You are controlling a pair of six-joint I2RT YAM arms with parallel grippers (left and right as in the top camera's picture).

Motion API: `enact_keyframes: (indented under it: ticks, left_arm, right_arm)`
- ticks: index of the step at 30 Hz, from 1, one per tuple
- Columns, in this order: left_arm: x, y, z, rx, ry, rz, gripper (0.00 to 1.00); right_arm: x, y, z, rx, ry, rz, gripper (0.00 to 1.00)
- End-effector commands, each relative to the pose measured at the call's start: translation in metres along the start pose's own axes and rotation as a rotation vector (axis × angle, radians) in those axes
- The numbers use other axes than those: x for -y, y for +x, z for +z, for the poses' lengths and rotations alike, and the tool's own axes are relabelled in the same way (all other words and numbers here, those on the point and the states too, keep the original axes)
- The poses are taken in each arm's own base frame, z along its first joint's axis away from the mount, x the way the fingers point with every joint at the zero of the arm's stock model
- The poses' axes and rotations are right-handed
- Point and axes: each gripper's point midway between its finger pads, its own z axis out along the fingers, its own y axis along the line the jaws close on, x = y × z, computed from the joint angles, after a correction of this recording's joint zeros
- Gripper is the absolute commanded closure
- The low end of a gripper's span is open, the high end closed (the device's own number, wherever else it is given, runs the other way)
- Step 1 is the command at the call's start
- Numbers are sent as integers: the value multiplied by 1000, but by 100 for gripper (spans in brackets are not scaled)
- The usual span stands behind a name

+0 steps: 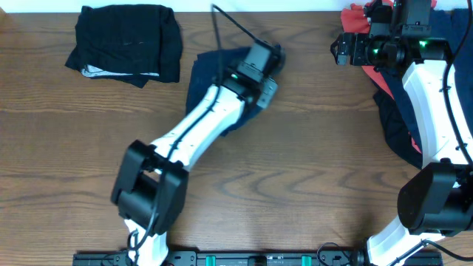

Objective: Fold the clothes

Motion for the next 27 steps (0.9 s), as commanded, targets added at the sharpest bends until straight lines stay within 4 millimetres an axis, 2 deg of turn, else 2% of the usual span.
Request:
enact_keyframes:
  ticks: [1,4,8,12,16,23,27]
  left_arm:
    - [27,3,6,-9,42,26,76]
    - [42,1,1,6,60,45,53]
    - [56,9,-4,-24,74,53,38]
    - [55,20,0,-66,66,60,33]
    - [39,33,21,-117,29,44,26]
    - [14,56,59,-191,4,-4,1]
    - [15,57,70,-188,23,-13,2]
  right_arm:
    - [0,0,0,-2,-10,-10,1]
    - [0,0,0,-2,-10,-10,1]
    - [0,1,0,-3,-9,-10,1]
    - [0,0,0,-2,-10,-9,1]
    - [-1,0,0,1,-10,-10,1]
    - [-1,0,0,-3,-10,-9,1]
    - [-3,0,0,0,-22,-10,1]
